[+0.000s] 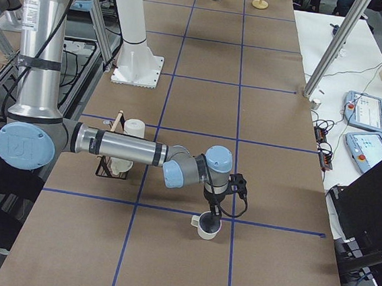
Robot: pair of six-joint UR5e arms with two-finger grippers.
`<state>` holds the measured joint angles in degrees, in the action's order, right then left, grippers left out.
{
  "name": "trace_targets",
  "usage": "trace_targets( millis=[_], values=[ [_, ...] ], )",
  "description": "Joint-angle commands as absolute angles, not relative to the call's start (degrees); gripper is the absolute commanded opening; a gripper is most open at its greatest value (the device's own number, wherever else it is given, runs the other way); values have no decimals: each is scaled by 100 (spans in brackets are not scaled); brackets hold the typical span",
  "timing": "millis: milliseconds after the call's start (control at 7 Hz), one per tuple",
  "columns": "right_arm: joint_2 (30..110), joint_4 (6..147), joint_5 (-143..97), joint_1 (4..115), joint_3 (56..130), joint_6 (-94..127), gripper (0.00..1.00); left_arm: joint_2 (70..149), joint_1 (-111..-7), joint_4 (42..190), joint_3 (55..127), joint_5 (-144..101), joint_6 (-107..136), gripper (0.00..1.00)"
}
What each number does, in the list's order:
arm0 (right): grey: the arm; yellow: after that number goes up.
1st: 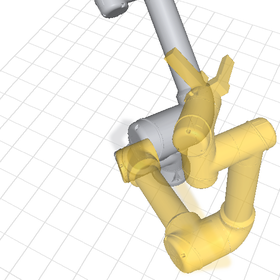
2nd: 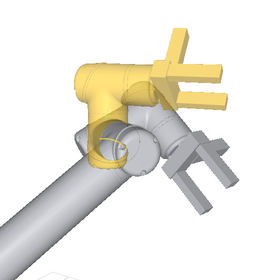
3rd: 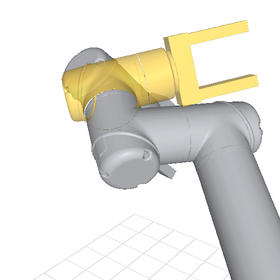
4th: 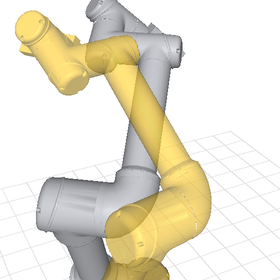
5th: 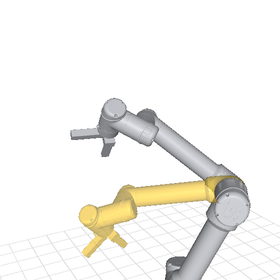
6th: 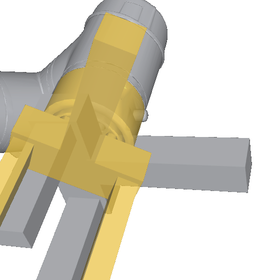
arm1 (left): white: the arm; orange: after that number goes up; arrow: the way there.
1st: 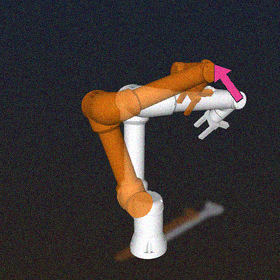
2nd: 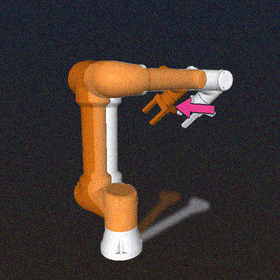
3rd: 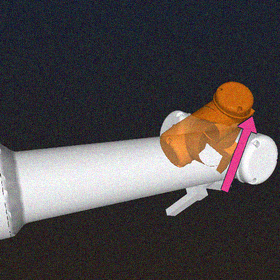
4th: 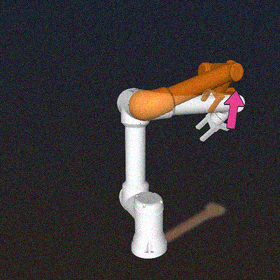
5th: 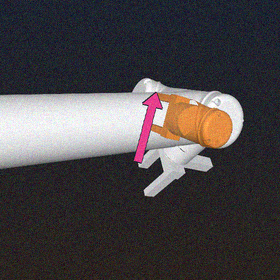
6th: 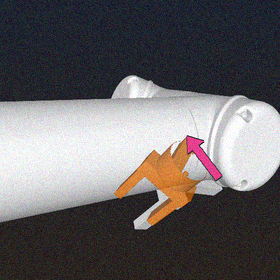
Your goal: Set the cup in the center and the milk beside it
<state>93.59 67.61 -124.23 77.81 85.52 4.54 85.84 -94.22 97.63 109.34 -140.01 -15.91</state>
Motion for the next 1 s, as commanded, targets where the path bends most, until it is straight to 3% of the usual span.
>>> trace_targets(
  millis=[0,143,429,857],
  values=[
    [9395,6741,-12314,7691,8447,422,25,8587,-9422,9765,10934,-14010,-1591,99],
    [9439,6741,-12287,7682,8446,404,0,8587,-9422,9773,10942,-14001,-1591,99],
    [9396,6759,-12304,7716,8586,-41,0,8596,-9422,9765,10934,-14001,-1582,99],
    [8890,6917,-12497,7849,9499,17,0,8578,-9422,9913,10925,-14010,-1354,98]
  ],
)
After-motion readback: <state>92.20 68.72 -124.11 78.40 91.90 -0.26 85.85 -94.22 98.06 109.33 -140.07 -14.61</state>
